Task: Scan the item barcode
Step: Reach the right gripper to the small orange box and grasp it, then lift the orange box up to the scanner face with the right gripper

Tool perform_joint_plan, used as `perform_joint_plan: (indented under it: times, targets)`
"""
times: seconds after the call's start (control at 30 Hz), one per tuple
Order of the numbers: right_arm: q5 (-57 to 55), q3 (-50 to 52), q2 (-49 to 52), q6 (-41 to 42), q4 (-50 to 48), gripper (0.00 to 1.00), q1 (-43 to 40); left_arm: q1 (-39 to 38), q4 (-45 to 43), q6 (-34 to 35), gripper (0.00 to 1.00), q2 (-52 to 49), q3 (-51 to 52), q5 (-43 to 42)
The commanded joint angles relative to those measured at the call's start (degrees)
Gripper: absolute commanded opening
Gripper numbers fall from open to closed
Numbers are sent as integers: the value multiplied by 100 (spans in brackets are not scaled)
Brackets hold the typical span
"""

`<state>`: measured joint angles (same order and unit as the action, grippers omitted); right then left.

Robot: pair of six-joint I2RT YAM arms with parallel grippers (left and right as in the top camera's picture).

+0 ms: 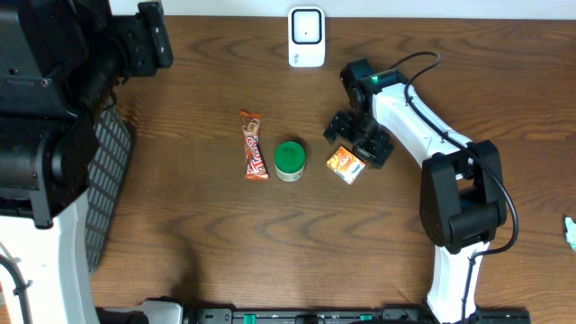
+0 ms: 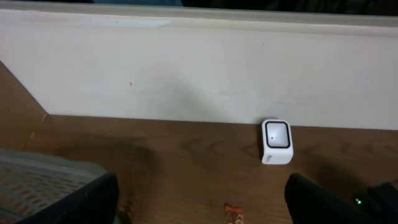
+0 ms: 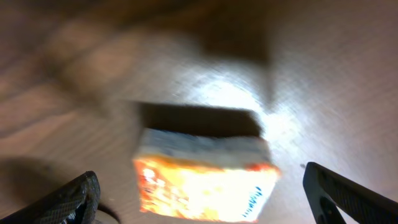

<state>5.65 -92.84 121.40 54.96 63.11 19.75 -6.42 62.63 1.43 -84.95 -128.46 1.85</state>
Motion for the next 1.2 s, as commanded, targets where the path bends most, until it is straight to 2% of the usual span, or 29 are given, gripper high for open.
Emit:
perform_joint_plan:
  times: [0.0,0.53,0.8,0.87,1.0,1.17]
  targets:
    - [-256,-2,-39,374,103,99,20,31,17,-96,85,50,37,79]
    - [-229,719,175,588,-365,99,319,31,85,-96,85,50,37,79]
    - [-658,815,173,468,-584,80,409,31,297,-96,85,50,37,79]
    - [-866,813,173,251,-645,79,407,31,321,-96,85,50,37,79]
    - [-968,638,170,-302,-643,68,297,31,337,-96,85,50,37,79]
    - [-970,-37,170,-1051,-391,61,129,31,339,-96,85,48,37,76]
